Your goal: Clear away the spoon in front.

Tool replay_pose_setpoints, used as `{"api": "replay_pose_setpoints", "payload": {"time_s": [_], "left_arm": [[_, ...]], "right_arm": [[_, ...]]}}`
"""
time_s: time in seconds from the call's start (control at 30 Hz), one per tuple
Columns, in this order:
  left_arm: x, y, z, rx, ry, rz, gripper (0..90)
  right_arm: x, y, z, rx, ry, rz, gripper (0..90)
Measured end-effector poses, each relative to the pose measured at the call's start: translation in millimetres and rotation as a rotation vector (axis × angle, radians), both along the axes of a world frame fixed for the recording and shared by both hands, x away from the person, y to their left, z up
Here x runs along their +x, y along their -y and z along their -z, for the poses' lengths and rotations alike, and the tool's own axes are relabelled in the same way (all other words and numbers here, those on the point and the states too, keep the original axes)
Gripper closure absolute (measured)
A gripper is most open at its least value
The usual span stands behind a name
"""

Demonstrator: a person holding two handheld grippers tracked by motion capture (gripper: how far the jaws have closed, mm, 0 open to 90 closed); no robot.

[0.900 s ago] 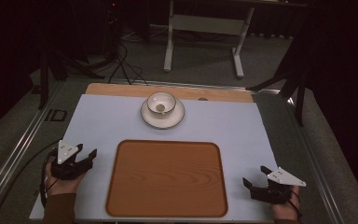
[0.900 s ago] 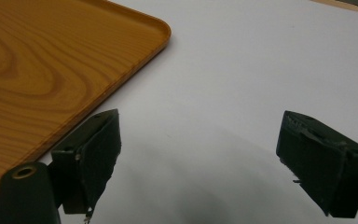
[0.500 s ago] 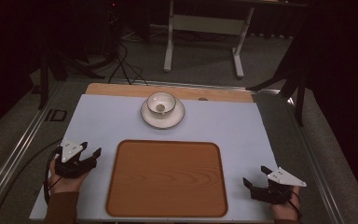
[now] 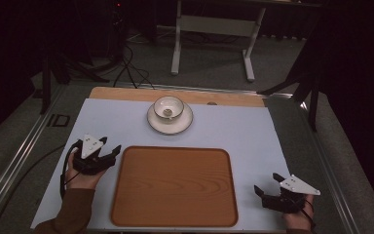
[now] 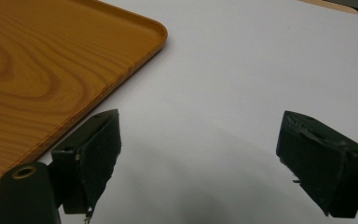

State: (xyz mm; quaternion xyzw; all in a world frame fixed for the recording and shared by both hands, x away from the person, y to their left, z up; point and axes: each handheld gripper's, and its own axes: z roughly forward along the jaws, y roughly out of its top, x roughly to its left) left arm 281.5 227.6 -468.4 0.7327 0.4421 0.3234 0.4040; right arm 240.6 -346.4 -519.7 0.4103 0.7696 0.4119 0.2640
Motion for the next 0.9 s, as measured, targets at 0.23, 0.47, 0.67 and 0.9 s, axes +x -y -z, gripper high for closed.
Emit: {"api": "replay_pose_setpoints", "payload": {"time_s": [0.23, 0.47, 0.67, 0.9], "left_arm": [[9.6, 13.6, -7.2, 0.010, 0.018, 0.030, 42.7], [18.1, 23.9, -11.1, 0.011, 0.023, 0.046, 42.7], [26.4, 35.1, -12.2, 0.017, 0.026, 0.065, 42.7], [32.5, 43.4, -12.9, 0.010, 0.027, 0.074, 42.7]], "right_arm": [[0.1, 0.4, -0.2, 0.000, 0.003, 0.000, 13.7], [0.2, 0.4, -0.2, 0.001, 0.003, -0.001, 13.8], [0.5, 0.3, 0.0, 0.002, 0.004, -0.002, 13.8], [0.4, 0.3, -0.2, 0.002, 0.005, -0.003, 13.7]]}}
